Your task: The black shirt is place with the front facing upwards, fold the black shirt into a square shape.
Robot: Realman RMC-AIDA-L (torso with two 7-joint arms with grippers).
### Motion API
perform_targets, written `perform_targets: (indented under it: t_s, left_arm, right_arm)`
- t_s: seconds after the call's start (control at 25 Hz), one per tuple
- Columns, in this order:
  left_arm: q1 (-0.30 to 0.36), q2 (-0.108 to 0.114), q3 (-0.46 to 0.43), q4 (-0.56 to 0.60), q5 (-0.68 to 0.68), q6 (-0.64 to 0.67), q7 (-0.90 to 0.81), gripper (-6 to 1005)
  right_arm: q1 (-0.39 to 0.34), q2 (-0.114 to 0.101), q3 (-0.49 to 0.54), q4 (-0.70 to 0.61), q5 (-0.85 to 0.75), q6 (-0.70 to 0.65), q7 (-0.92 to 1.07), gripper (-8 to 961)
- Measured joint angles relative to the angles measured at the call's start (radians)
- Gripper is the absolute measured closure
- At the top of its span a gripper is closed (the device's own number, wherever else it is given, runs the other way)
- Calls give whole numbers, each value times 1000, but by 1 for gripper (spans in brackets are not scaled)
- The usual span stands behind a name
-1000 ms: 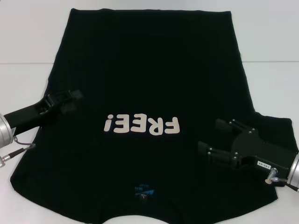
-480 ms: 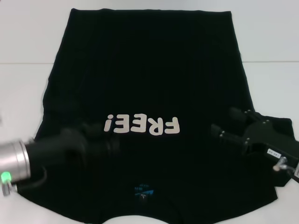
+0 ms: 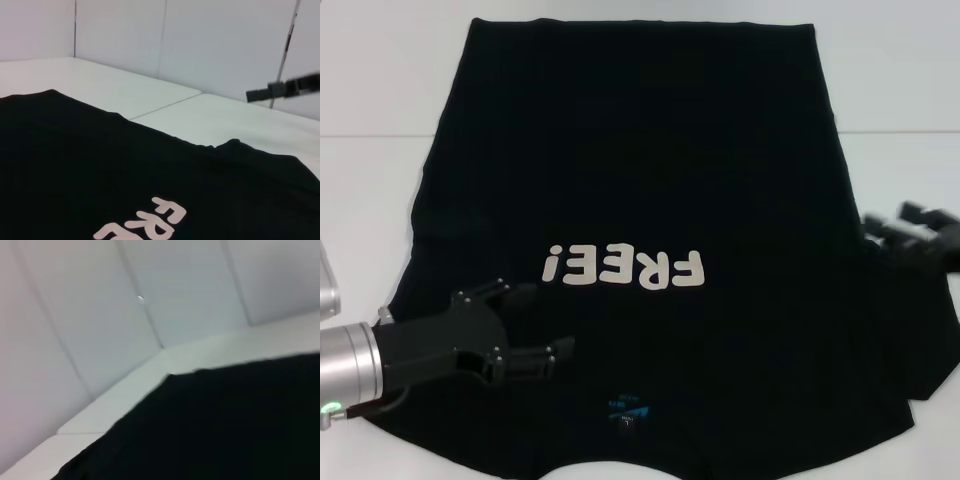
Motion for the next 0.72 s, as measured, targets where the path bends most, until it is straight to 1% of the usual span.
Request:
perform_targets:
  t_s: [0.08,0.16,0.24,0.36,0.4,0.48,0.6,0.64,0.68,0.72]
  left_arm:
    - [0,1,0,4,-1,6,-4,55]
    - [0,1,0,5,-1,8,-5,56]
    - [1,1,0,5,-3,8,-6,57]
    - [4,1,-3,6,-7,9,-8,58]
    - [5,1,-2,6,-7,10,-8,58]
    - [5,2,-3,6,-8,11,-7,59]
    - [4,2,-4,6,-9,11,-4,61]
    - [4,2,-4,6,-9,11,-3,61]
    - [3,3,-4,6,-9,12,-3,61]
    - [3,2,-4,6,-9,12,-2,61]
  right_arm:
    - [-2,-19,0,-124,-89,-16,249,11]
    - [13,-48,0,-223,-199,-42,488,12]
    - [39,-82,5,-284,-321,-85,728,12]
    - [80,-125,17,-319,-485,-151,986,12]
    - [93,-132,21,-326,-535,-168,1041,12]
    - [112,-138,34,-341,-616,-194,1106,12]
    - [140,-137,47,-340,-712,-213,1130,12]
    - [155,-135,44,-318,-763,-217,1134,12]
    - [155,-135,44,-318,-763,-217,1134,12]
    - [169,-134,41,-277,-790,-211,1130,12]
